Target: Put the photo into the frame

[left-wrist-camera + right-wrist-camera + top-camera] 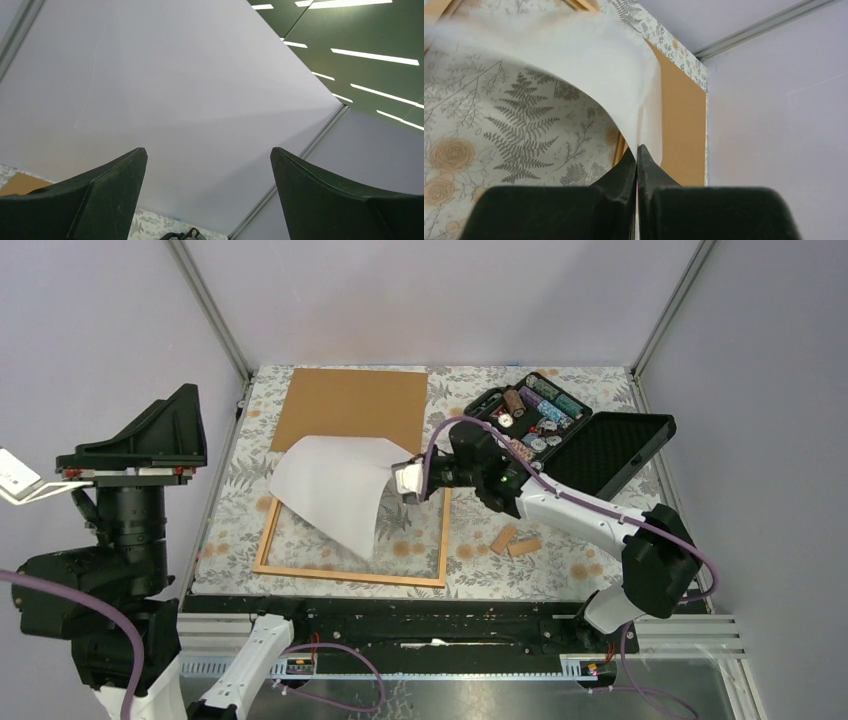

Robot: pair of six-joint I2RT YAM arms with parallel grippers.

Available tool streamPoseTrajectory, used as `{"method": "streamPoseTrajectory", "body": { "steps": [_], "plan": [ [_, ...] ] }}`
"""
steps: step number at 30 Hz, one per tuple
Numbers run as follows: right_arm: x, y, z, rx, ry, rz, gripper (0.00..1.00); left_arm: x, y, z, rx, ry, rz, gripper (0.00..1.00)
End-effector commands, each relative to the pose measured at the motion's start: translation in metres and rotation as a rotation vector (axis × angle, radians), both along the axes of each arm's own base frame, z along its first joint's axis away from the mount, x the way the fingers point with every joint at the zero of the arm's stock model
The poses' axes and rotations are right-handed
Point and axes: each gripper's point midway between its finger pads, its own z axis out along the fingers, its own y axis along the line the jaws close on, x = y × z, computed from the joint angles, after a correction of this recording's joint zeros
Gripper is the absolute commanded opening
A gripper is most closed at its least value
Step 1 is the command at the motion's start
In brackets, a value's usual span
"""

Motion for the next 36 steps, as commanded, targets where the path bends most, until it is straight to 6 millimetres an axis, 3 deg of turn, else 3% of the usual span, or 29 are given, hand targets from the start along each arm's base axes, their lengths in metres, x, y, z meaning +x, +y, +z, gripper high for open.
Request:
{"method": "streamPoseTrajectory", "body": {
  "steps": [1,6,9,10,12,15,16,17,21,25,26,28,30,32,34,36],
  "plan": [
    [-0.015,-0.004,0.018,0.111,-0.173,0.088,0.0,0.02,0.003,-0.018,0.024,0.061,0.038,0.99],
    [-0.045,-0.016,-0.019,0.064,-0.147,0.19,0.0,0.049,-0.006,-0.04,0.036,0.129,0.011,0.99],
    [-0.066,-0.033,-0.048,-0.028,-0.238,0.299,0.0,0.063,-0.016,-0.051,0.042,0.152,-0.037,0.99],
    [-0.073,-0.038,-0.057,-0.038,-0.264,0.325,0.04,0.066,-0.017,-0.054,0.038,0.159,-0.043,0.99],
    [-0.072,-0.04,-0.06,0.012,-0.271,0.284,0.18,0.071,-0.019,-0.06,0.031,0.17,-0.055,0.99],
    [-0.068,-0.048,-0.085,-0.034,-0.249,0.236,0.4,0.074,-0.022,-0.064,0.024,0.162,-0.069,0.99],
    [-0.067,-0.051,-0.09,-0.042,-0.229,0.215,0.72,0.075,-0.023,-0.065,0.023,0.164,-0.072,0.99],
    [-0.065,-0.053,-0.094,-0.046,-0.206,0.188,0.96,0.076,-0.023,-0.066,0.023,0.169,-0.072,0.99],
    [-0.074,-0.071,-0.09,-0.042,-0.038,0.084,1.0,0.079,-0.023,-0.07,0.03,0.177,-0.072,0.99],
    [-0.099,-0.084,-0.068,0.082,0.325,-0.044,1.0,0.088,-0.026,-0.079,0.024,0.187,-0.082,0.99],
    [-0.098,-0.087,-0.061,0.154,0.466,-0.144,1.0,0.093,-0.028,-0.083,0.024,0.197,-0.09,0.99],
    [-0.075,-0.102,-0.053,0.337,0.777,-0.493,1.0,0.102,-0.033,-0.09,0.032,0.223,-0.109,0.99],
    [-0.065,-0.12,-0.064,0.424,1.048,-0.793,1.0,0.111,-0.038,-0.097,0.037,0.245,-0.133,0.99],
    [-0.078,-0.127,-0.083,0.414,1.274,-0.952,1.0,0.118,-0.04,-0.103,0.027,0.26,-0.143,0.99],
    [-0.097,-0.112,-0.085,0.447,1.537,-0.948,1.0,0.122,-0.048,-0.108,0.026,0.263,-0.184,0.99],
    [-0.118,-0.09,-0.078,0.427,1.731,-0.814,1.0,0.126,-0.052,-0.114,0.017,0.275,-0.203,0.99]
  ]
}}
